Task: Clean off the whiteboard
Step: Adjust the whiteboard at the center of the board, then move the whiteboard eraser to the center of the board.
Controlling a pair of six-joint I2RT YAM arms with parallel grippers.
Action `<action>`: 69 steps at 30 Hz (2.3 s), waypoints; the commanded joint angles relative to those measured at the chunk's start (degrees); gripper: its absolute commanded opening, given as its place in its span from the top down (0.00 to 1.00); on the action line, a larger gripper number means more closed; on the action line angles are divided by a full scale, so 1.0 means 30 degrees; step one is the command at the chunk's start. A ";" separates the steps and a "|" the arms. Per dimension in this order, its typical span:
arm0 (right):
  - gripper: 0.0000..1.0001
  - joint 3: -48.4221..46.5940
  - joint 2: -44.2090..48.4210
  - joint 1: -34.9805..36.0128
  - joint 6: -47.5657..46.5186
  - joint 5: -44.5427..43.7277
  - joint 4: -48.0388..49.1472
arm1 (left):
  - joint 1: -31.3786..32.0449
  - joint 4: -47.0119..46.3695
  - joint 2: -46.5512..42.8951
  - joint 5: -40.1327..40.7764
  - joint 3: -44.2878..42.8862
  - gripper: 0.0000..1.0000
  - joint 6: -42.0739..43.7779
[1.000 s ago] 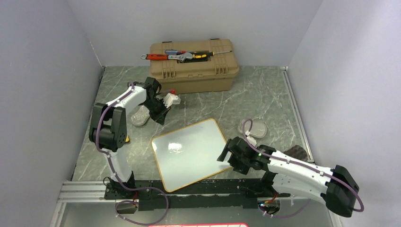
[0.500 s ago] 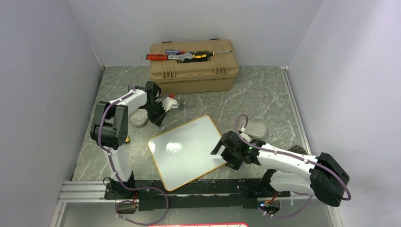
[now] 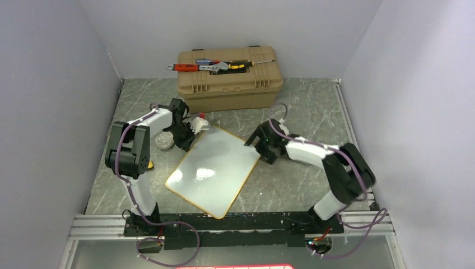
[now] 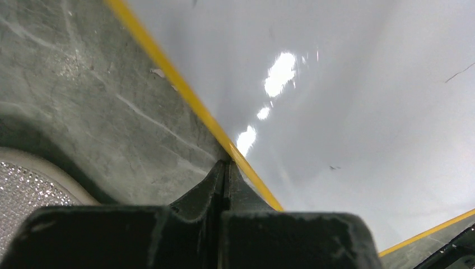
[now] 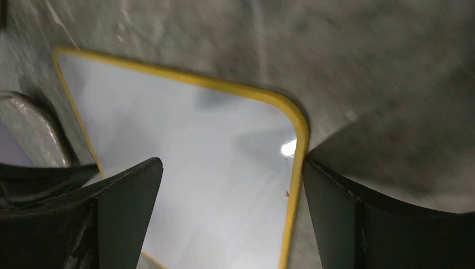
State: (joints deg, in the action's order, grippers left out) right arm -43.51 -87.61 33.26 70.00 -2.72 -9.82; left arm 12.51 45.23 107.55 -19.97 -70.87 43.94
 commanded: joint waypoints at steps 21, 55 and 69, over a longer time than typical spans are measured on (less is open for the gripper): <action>0.00 -0.6358 0.3296 -0.5600 -1.0057 -0.8336 -1.0452 | 0.0063 0.5041 -0.6037 -0.0592 -0.3861 0.61 -0.2863; 0.01 -0.0397 0.6135 -2.4064 -0.8162 -0.4349 -1.3300 | -0.1256 -0.0883 -0.7338 0.1581 0.0750 0.01 -0.7120; 0.18 0.3732 0.4363 -2.3110 -0.6509 -0.1709 -0.9405 | -0.1271 -0.0520 -0.6905 0.3029 -0.0428 0.02 -0.6943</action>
State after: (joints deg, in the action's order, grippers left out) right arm -37.08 -75.13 -38.30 47.16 -13.58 -43.88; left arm 8.60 43.55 87.00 -12.14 -69.28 22.85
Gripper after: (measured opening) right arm 0.878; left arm 0.983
